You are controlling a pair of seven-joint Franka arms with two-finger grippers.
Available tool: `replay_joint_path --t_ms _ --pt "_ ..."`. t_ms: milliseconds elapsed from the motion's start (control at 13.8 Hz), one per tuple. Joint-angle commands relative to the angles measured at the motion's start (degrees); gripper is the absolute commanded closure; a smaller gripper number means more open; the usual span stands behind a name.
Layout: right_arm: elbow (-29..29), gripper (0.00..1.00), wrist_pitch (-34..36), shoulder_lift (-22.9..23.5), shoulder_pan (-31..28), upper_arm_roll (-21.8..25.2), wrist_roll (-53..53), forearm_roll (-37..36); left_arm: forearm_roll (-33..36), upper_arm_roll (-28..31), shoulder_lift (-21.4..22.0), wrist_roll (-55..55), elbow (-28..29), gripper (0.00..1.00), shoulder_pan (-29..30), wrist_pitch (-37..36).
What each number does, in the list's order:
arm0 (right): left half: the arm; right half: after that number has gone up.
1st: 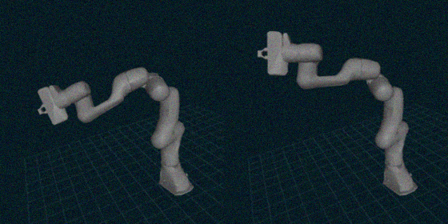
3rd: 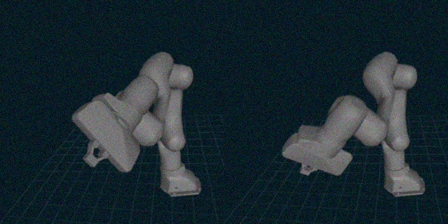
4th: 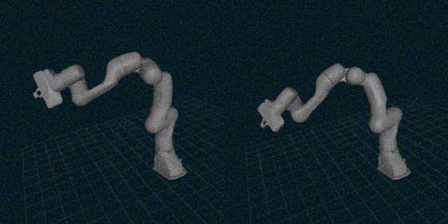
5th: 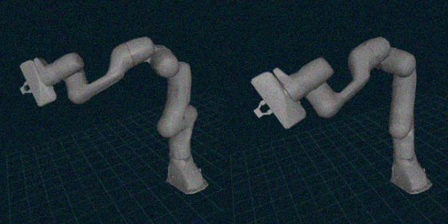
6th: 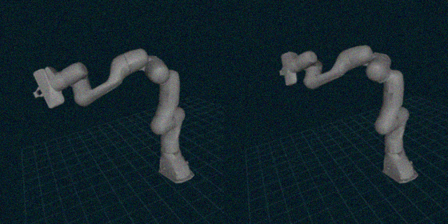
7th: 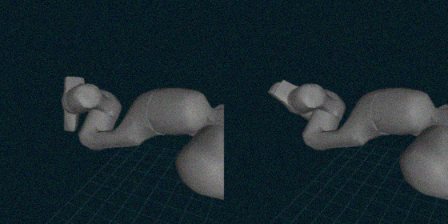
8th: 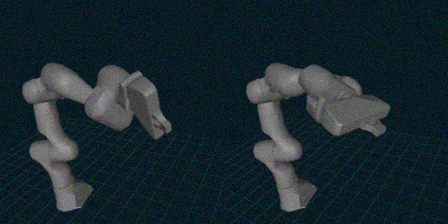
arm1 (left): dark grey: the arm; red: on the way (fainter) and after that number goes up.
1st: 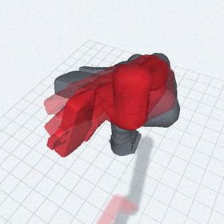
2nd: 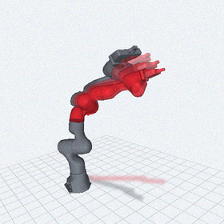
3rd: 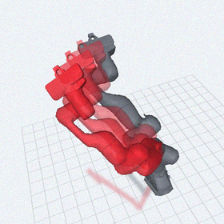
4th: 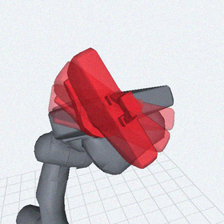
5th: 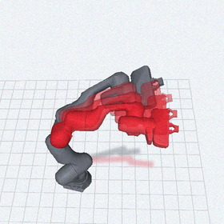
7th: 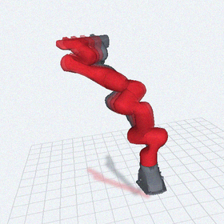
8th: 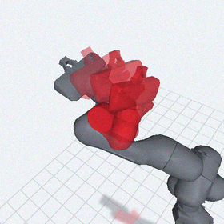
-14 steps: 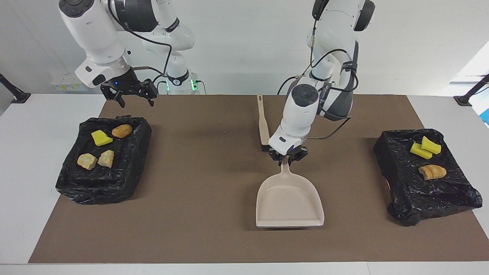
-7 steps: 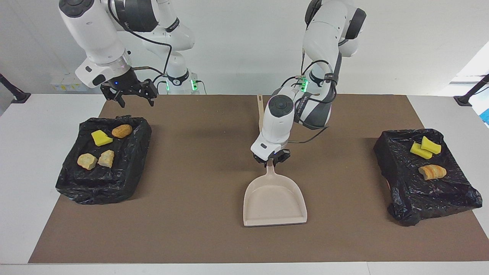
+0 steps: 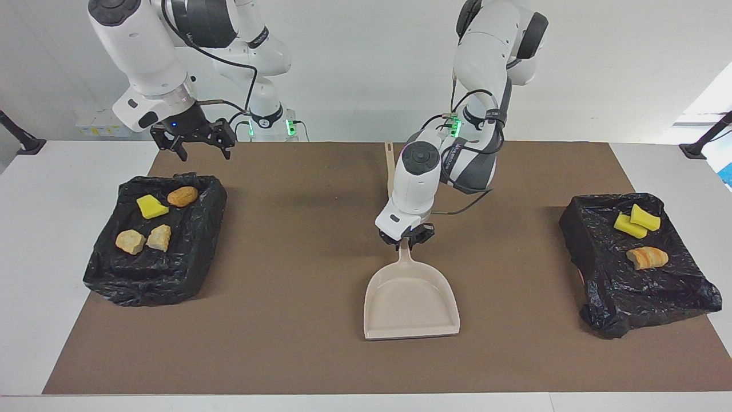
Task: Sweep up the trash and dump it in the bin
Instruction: 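Lower the dustpan onto the table and open the left gripper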
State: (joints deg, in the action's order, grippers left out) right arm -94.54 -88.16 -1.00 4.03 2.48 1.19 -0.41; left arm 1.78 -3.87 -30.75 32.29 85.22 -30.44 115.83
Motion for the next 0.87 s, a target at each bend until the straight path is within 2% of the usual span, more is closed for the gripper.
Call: replay_joint_path --t_ms 0,72,144,217,289,361,433,578,794 --pt "-1.7 0.0 -1.3 -1.3 -0.9 -0.5 1.2 0.3 -0.7 0.6 0.4 -1.3 -0.2 0.5 -0.8 -1.6" --pt "-1.7 0.0 -1.3 -1.3 -0.9 -0.5 1.1 0.3 -0.7 0.5 0.4 -1.3 -0.2 0.48 -0.8 -1.6" --pt "-1.7 0.0 -1.3 -1.3 -0.9 -0.5 1.2 0.3 -0.7 0.5 0.4 -1.3 -0.2 0.4 -0.8 -1.6" --pt "-1.7 0.0 -1.3 -1.3 -0.9 -0.5 1.2 0.3 -0.6 0.6 0.5 -1.4 -0.3 0.26 -0.8 -1.5" --pt "-1.7 0.0 -1.3 -1.3 -0.9 -0.5 1.1 0.3 -0.6 0.6 0.6 -1.7 -0.3 0.18 -0.6 -1.4" --pt "-1.7 0.0 -1.3 -1.3 -0.9 -0.5 1.2 0.3 -0.6 0.7 1.1 -1.7 -0.2 0.04 -0.4 -1.2" --pt "-1.7 0.0 -1.3 -1.3 -0.9 -0.5 1.2 0.3 -0.6 0.7 2.0 -2.4 -0.2 0.0 -0.1 -1.2" --pt "-1.7 0.0 -1.3 -1.3 -0.9 -0.5 1.2 0.3 -0.5 1.3 4.8 -7.7 0.9 0.0 0.5 -1.4" --pt "-1.7 0.0 -1.3 -1.3 -0.9 -0.5 1.2 0.3 -0.3 1.5 11.7 -15.6 7.0 0.0 4.7 -1.7"
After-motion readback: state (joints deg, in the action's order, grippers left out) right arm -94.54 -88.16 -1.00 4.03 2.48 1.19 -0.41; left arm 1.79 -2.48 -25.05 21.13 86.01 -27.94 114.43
